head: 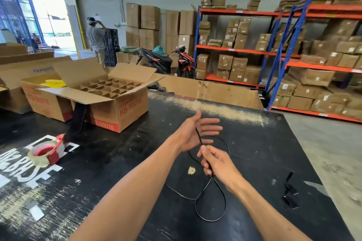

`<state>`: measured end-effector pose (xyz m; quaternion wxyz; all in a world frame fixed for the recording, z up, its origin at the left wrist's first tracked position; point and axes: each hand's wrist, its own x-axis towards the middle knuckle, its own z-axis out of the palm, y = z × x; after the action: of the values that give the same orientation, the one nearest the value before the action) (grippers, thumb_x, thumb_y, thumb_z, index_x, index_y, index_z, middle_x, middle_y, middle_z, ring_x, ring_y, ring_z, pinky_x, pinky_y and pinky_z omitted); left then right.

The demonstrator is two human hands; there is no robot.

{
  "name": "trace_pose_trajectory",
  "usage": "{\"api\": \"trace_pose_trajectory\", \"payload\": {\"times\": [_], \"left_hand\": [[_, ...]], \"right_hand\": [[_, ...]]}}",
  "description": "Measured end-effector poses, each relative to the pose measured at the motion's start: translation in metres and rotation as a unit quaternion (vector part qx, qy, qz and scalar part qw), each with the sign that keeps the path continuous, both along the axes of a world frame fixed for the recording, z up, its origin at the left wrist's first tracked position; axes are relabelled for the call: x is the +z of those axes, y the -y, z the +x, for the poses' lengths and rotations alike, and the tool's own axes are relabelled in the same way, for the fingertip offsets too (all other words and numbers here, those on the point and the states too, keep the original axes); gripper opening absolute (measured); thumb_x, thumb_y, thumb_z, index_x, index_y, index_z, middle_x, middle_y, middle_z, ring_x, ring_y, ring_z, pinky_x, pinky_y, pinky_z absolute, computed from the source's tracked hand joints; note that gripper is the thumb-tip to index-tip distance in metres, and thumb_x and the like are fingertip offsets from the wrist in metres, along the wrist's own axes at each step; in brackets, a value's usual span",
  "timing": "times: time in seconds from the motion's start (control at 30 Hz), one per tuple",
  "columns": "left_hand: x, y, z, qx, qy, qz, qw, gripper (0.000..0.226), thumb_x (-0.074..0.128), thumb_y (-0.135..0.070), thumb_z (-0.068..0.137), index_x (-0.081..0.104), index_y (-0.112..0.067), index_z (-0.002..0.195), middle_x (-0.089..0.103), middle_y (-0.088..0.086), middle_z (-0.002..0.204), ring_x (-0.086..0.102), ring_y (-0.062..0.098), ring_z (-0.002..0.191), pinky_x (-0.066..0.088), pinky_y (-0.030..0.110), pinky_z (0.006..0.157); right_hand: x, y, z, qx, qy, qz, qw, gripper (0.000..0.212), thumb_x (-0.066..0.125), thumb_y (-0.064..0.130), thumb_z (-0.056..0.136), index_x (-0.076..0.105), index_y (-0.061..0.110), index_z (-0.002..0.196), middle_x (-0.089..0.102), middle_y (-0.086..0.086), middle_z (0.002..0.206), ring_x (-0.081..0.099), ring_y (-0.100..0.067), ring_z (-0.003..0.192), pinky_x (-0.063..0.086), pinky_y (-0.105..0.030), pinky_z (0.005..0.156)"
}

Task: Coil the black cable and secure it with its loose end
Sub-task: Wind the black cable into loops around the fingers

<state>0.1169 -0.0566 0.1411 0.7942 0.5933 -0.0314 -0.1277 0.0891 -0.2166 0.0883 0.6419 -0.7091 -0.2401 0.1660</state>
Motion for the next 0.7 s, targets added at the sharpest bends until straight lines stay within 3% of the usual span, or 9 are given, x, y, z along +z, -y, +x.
{"api": "trace_pose_trajectory", "payload": {"times": [0.2, 0.3, 0.37, 0.53, 0.63, 0.7], "left_hand": [[0.012, -0.008, 0.013, -0.105, 0.003, -0.098, 0.99, 0.094, 0.015, -0.073, 0.094, 0.045, 0.0, 0.145, 0.046, 0.026, 0.149, 0.042, 0.038, 0.14, 0.022, 0.066, 0.116], [0.027, -0.014, 0.014, -0.223, 0.011, -0.204, 0.953, 0.091, 0.024, -0.07, 0.096, 0.028, 0.002, 0.152, 0.024, 0.032, 0.158, 0.024, 0.048, 0.146, 0.006, 0.077, 0.112], [0.039, -0.018, 0.012, -0.303, 0.011, -0.223, 0.927, 0.088, 0.025, -0.068, 0.098, 0.016, -0.002, 0.156, 0.011, 0.032, 0.161, 0.013, 0.052, 0.147, 0.001, 0.082, 0.107], [0.04, -0.023, 0.002, -0.433, -0.099, -0.043, 0.895, 0.089, 0.017, -0.071, 0.096, 0.016, -0.007, 0.157, 0.007, 0.033, 0.161, 0.007, 0.055, 0.146, 0.003, 0.082, 0.104], [0.021, -0.023, 0.001, -0.357, -0.177, 0.132, 0.908, 0.092, 0.015, -0.076, 0.09, 0.024, -0.014, 0.156, 0.018, 0.027, 0.162, 0.009, 0.049, 0.149, 0.008, 0.082, 0.106], [0.009, -0.027, 0.002, -0.262, -0.204, 0.143, 0.932, 0.087, 0.017, -0.076, 0.09, 0.019, -0.022, 0.158, 0.009, 0.021, 0.165, 0.001, 0.046, 0.15, 0.009, 0.082, 0.105]], "right_hand": [[-0.021, 0.006, 0.014, 0.021, 0.0, -0.062, 0.998, 0.045, 0.05, 0.055, 0.101, 0.073, 0.023, 0.078, 0.05, 0.006, 0.059, 0.044, -0.011, 0.049, 0.043, -0.019, 0.057], [-0.04, 0.017, 0.026, 0.015, -0.025, -0.079, 0.996, 0.051, 0.051, 0.065, 0.096, 0.074, 0.024, 0.078, 0.048, 0.007, 0.058, 0.043, -0.011, 0.05, 0.044, -0.019, 0.058], [-0.049, 0.027, 0.038, -0.001, -0.041, -0.094, 0.995, 0.056, 0.053, 0.071, 0.091, 0.076, 0.023, 0.076, 0.045, 0.007, 0.056, 0.041, -0.012, 0.05, 0.045, -0.019, 0.056], [-0.028, 0.048, 0.076, -0.074, 0.007, -0.163, 0.984, 0.061, 0.053, 0.077, 0.079, 0.075, 0.023, 0.059, 0.043, 0.007, 0.047, 0.04, -0.013, 0.048, 0.039, -0.026, 0.056], [0.018, 0.059, 0.101, -0.141, 0.083, -0.23, 0.959, 0.067, 0.055, 0.086, 0.075, 0.07, 0.023, 0.057, 0.05, 0.009, 0.042, 0.047, -0.008, 0.041, 0.039, -0.021, 0.049], [0.051, 0.065, 0.114, -0.16, 0.105, -0.236, 0.953, 0.062, 0.063, 0.08, 0.076, 0.064, 0.022, 0.054, 0.052, 0.01, 0.044, 0.049, -0.006, 0.042, 0.043, -0.025, 0.056]]}}
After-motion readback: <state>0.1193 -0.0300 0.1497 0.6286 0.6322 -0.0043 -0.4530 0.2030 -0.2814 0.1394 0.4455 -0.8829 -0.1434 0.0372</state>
